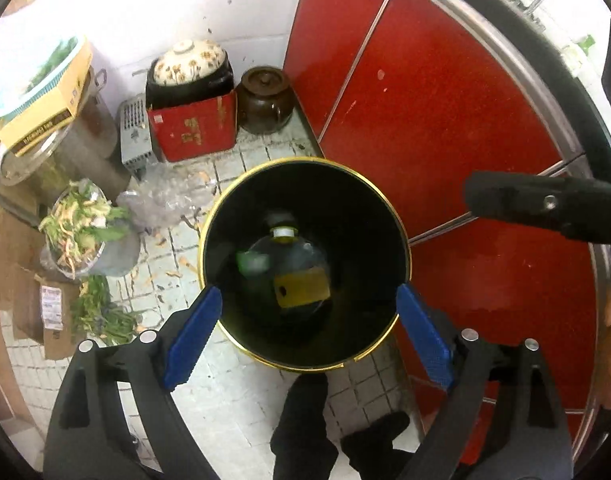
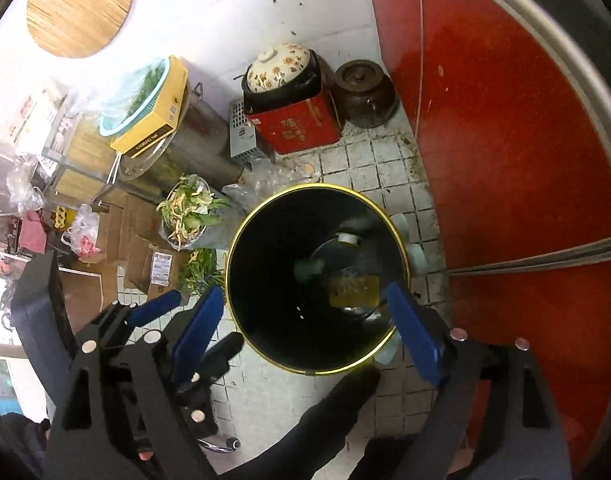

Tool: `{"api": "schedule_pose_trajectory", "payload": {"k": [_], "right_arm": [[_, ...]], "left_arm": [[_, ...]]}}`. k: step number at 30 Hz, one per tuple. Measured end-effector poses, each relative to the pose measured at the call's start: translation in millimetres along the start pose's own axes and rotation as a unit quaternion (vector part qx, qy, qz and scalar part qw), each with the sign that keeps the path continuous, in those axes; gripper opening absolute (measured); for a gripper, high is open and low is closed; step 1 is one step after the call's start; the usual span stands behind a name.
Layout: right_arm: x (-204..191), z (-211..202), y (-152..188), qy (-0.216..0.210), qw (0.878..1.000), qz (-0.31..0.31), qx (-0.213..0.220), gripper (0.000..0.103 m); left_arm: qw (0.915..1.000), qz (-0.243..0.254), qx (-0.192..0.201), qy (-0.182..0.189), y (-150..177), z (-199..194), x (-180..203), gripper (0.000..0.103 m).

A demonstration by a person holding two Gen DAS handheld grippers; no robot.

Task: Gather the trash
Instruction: 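Carry both items to the black bin and open both tools over it, then move both tools back over the countertop trash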

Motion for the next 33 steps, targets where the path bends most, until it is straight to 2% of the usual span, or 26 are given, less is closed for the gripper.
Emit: {"api": "schedule_pose_trajectory", "payload": {"k": [5, 9, 14, 18, 20, 21, 24, 25, 27, 28, 31, 33], "right_arm": [[3, -64, 20, -0.012, 1.0, 0.014, 0.025, 0.086], [19, -156, 57, -0.007, 0.996, 0.034, 0.083, 0.089], [73, -270, 133, 0.045, 0.982, 0.09, 0.16, 0.092], [132, -344, 210, 0.117, 0.956, 0.164, 0.213, 0.093], [168, -379, 262, 0.15, 0.934, 0.221, 0.236, 0.093], [180, -392, 283, 0.162, 0.924, 0.244, 0.245, 0.093], [221, -429, 358, 0.203, 0.883, 0.324, 0.271, 0.093], [234, -441, 389, 0.218, 0.866, 0.355, 0.277, 0.093], [253, -455, 435, 0.238, 0.84, 0.396, 0.284, 0.093], [261, -462, 463, 0.247, 0.823, 0.423, 0.288, 0.093], [275, -465, 523, 0.252, 0.791, 0.474, 0.294, 0.093], [285, -465, 553, 0.245, 0.773, 0.502, 0.301, 0.093]], "left_arm": [[0.9986, 0.042, 0.022, -0.022, 2, -51, 25, 0.087], [0.9896, 0.127, 0.051, -0.045, 4, -103, 75, 0.088], [0.9679, 0.232, 0.094, -0.019, 9, -170, 186, 0.094], [0.9451, 0.304, 0.113, 0.038, 21, -203, 292, 0.097], [0.9261, 0.354, 0.104, 0.077, 39, -211, 358, 0.097], [0.9178, 0.373, 0.102, 0.089, 47, -213, 380, 0.097], [0.8722, 0.463, 0.099, 0.122, 85, -220, 467, 0.097], [0.8593, 0.484, 0.099, 0.132, 97, -222, 486, 0.097], [0.83, 0.53, 0.095, 0.146, 128, -226, 527, 0.097], [0.8214, 0.543, 0.093, 0.148, 140, -226, 540, 0.097], [0.791, 0.586, 0.08, 0.159, 183, -229, 582, 0.097], [0.7808, 0.599, 0.072, 0.161, 200, -227, 593, 0.097]]}}
Point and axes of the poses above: each gripper's, at about its wrist camera, not at the fingertips, and z roughly the way its jaws point, x to its right, y to its underside, the point moved 9 cm from there along z, roughly the way its jaws point, and after that the axes turned 9 degrees about -x, right-handed, at the moved point
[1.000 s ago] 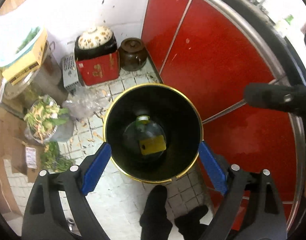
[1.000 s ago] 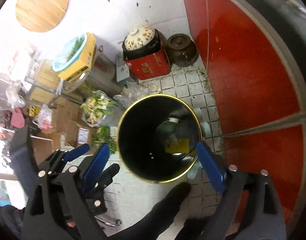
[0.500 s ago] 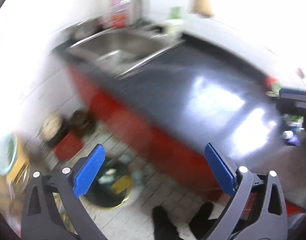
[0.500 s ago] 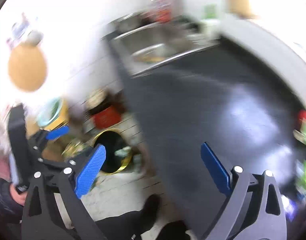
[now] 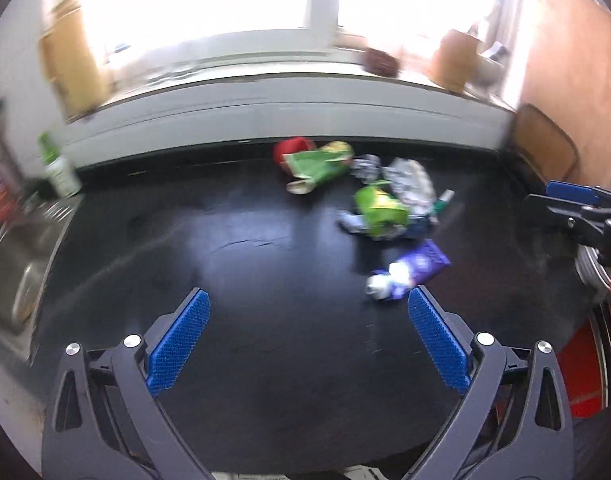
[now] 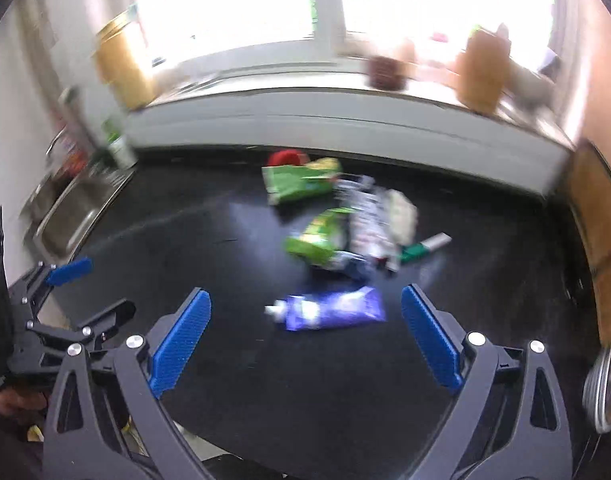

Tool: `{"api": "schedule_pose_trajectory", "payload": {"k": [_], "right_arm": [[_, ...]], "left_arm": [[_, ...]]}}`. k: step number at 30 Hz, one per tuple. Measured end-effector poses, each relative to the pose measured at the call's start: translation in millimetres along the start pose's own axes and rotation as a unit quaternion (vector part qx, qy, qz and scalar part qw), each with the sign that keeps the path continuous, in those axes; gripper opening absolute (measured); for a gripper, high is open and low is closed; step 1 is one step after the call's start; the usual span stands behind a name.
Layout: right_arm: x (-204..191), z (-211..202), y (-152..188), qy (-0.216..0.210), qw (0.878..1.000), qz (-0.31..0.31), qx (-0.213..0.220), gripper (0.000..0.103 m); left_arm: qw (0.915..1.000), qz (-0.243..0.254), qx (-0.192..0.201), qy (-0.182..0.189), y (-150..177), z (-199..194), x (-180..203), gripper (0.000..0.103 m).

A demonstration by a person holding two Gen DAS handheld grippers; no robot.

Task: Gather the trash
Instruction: 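Move both tools back over the countertop trash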

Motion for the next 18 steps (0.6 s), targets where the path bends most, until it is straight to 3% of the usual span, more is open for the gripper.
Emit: {"api": "schedule_pose_trajectory", "payload": {"k": [5, 13, 18], "right_arm": [[47, 6, 10, 0.014, 0.999, 0.04, -0.006, 0.093], [57, 12, 11, 0.015, 0.999, 0.043, -0.019, 0.093], [73, 28, 9, 0.017, 0.999, 0.041, -0.031, 0.093]], "left_arm": [[0.9988, 0.043, -0.013, 0.017, -6, 13, 38, 0.097], [0.9965, 0.072, -0.03, 0.029, -8, 29, 63, 0.097], [0.99, 0.126, -0.041, 0.049, -10, 58, 91, 0.097]]}}
Point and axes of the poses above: each gripper's, at about its wrist camera, not at the fingertips, and z roughly the way its jaws point, x to its right, y to its underside, the point moved 9 cm from there along z, roughly the way its jaws point, and after that the axes turned 9 degrees about -x, right-handed, at the moved point
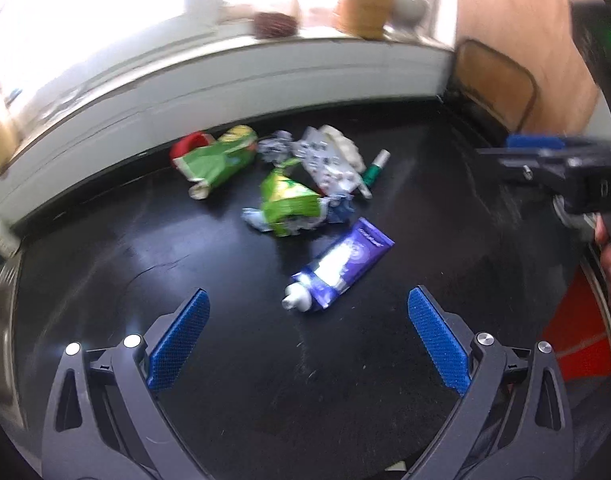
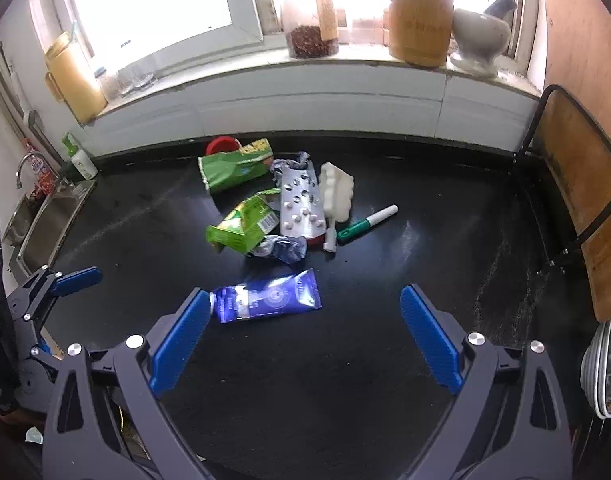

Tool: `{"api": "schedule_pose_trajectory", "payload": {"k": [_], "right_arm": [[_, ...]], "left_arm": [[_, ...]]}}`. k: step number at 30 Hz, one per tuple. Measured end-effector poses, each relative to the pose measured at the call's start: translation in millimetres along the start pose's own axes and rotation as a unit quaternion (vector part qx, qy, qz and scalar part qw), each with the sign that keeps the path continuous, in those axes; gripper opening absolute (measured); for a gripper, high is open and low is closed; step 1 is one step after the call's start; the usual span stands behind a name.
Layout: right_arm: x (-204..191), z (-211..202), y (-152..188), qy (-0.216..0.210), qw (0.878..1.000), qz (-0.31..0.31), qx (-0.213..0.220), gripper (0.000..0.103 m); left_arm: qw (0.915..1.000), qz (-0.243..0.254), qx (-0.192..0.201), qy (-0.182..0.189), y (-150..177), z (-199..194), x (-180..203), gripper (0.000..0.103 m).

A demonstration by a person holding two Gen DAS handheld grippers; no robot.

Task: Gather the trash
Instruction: 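Move both tools back over the countertop trash, then grasp the blue toothpaste tube with left tool while right tool grasps the green marker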

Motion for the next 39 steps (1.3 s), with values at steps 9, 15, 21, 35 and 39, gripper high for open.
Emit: {"api": "schedule_pose_trajectory", "payload": {"k": [9, 15, 21, 35, 39], "right_arm": [[55, 86, -24, 0.012, 0.997, 0.043, -0.058, 0.093], [92, 156, -50, 0.026, 0.992, 0.076, -0.093, 0.093], [104, 204, -68, 0.035, 0.988, 0.086, -0.121, 0.092], [99, 202, -56, 0.054, 0.988, 0.067, -0.129, 0.014], [105, 183, -50, 0.054, 0.989, 0.068, -0.116, 0.014]], "left_arm": [[0.9865, 0.161, -0.026, -0.015, -7, 100, 39, 0.097], [0.9864, 0.156, -0.051, 0.008, -14, 141, 38, 0.097], [0.9873, 0.148, -0.05, 0.03, -16, 155, 42, 0.094], [0.989, 0.111, -0.078, 0.058, -7, 155, 50, 0.052], [0.9902, 0.099, -0.075, 0.065, -4, 142, 45, 0.051]]}}
Point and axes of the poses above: each gripper's, at about its wrist camera, not at the fingertips, and z roughly the way its jaws point, x to its right, y to its underside, the point moved 9 cm from there along z, roughly the way its jaws point, and after that the axes turned 9 degrees about -x, right-handed, at the moved point
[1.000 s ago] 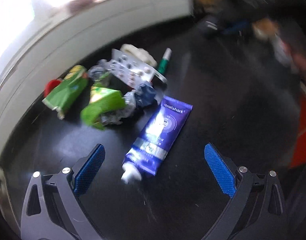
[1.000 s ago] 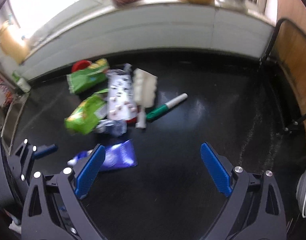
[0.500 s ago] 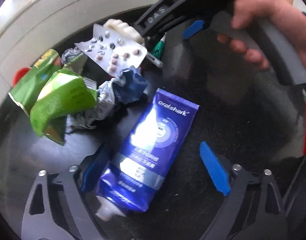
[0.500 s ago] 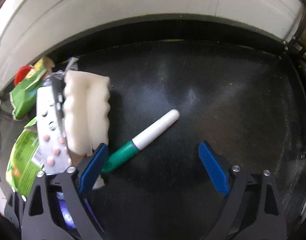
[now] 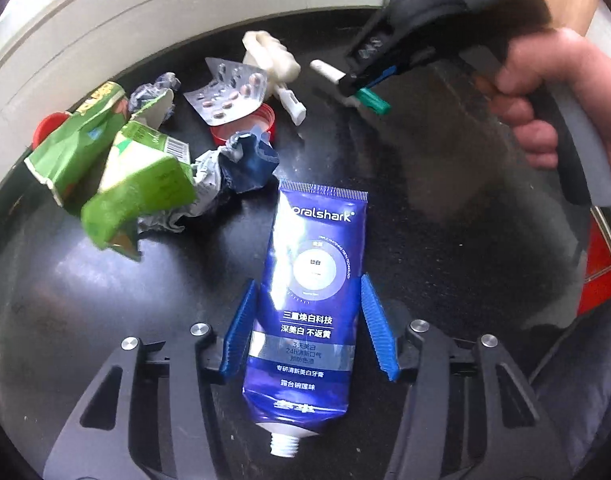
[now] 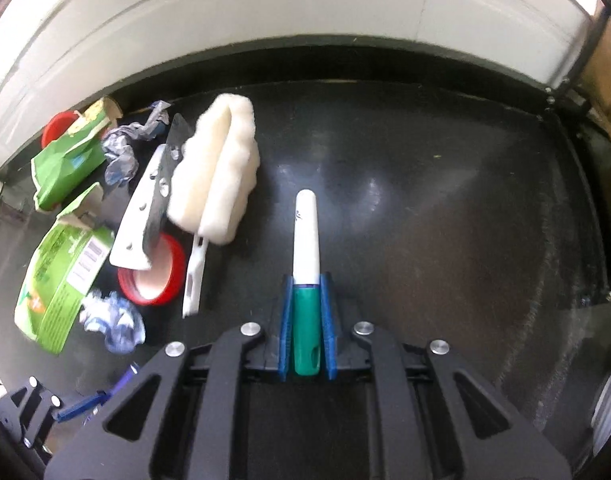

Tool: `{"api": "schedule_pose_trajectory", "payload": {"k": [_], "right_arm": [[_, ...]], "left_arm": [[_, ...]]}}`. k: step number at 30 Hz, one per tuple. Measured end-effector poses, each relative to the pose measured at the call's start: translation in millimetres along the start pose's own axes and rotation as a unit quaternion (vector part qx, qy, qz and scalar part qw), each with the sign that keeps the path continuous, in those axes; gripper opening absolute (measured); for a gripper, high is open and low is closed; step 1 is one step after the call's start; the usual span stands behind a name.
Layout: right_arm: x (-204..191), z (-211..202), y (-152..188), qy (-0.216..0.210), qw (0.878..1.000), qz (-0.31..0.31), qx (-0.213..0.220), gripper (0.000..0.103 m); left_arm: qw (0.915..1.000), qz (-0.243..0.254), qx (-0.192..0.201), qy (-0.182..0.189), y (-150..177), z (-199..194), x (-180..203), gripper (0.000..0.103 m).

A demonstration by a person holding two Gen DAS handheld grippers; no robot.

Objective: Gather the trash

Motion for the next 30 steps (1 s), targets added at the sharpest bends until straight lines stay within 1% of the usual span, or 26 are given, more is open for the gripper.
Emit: {"api": "schedule_pose_trajectory", "payload": {"k": [4, 9, 11, 12, 16, 18, 21, 22, 23, 24, 25, 27, 29, 30], "right_arm": [[1, -22, 11, 0.001, 1.0, -0.008, 0.016, 0.014], [-18, -56, 32, 0.004, 0.999, -0.032, 0.044, 0.014], [-22, -70, 39, 0.004, 0.997, -0.046, 0.057, 0.014], [-27, -77, 43, 0.004, 0.997, -0.052, 0.063, 0.014], [-50, -100, 58, -0.003, 0.994, -0.075, 0.078, 0.014], [-56, -114, 65, -0.011, 0.992, -0.088, 0.085, 0.014], [-82, -131, 75, -0.022, 0.989, -0.114, 0.095, 0.014], [-92, -136, 79, -0.026, 0.987, -0.127, 0.098, 0.014], [-104, -141, 84, -0.03, 0.985, -0.14, 0.101, 0.014], [-115, -144, 90, -0.033, 0.982, -0.153, 0.102, 0.014], [-125, -145, 96, -0.036, 0.981, -0.163, 0.103, 0.014], [-156, -146, 109, -0.044, 0.974, -0.194, 0.106, 0.014], [-184, -144, 118, -0.043, 0.968, -0.222, 0.109, 0.014], [-193, -141, 121, -0.042, 0.967, -0.229, 0.107, 0.014]], "left_arm": [[0.9998, -0.014, 0.016, -0.006, 2, -14, 4, 0.051], [0.9982, -0.04, 0.041, -0.016, 8, -41, 9, 0.051], [0.997, -0.052, 0.053, -0.022, 9, -56, 7, 0.051], [0.9961, -0.059, 0.061, -0.025, 15, -66, 6, 0.051], [0.9904, -0.102, 0.084, -0.04, 35, -100, -7, 0.051], [0.986, -0.129, 0.094, -0.047, 46, -119, -17, 0.051], [0.9788, -0.165, 0.101, -0.066, 63, -141, -36, 0.051], [0.9754, -0.18, 0.104, -0.074, 71, -150, -43, 0.013], [0.9732, -0.195, 0.094, -0.077, 81, -154, -50, 0.003], [0.9705, -0.211, 0.087, -0.077, 89, -156, -55, 0.003], [0.9658, -0.232, 0.085, -0.078, 103, -163, -63, 0.003], [0.9608, -0.244, 0.087, -0.099, 122, -169, -74, 0.003], [0.9599, -0.255, 0.077, -0.088, 135, -158, -81, 0.003], [0.9601, -0.251, 0.074, -0.097, 138, -153, -83, 0.003]]}}
Point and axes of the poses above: each gripper's, at about its wrist camera, not at the fingertips, and z roughly the way its jaws point, x to its right, y to its underside, the point moved 9 cm from there along z, roughly the way its jaws point, and after that the axes turned 9 degrees about -x, right-handed, at the moved point
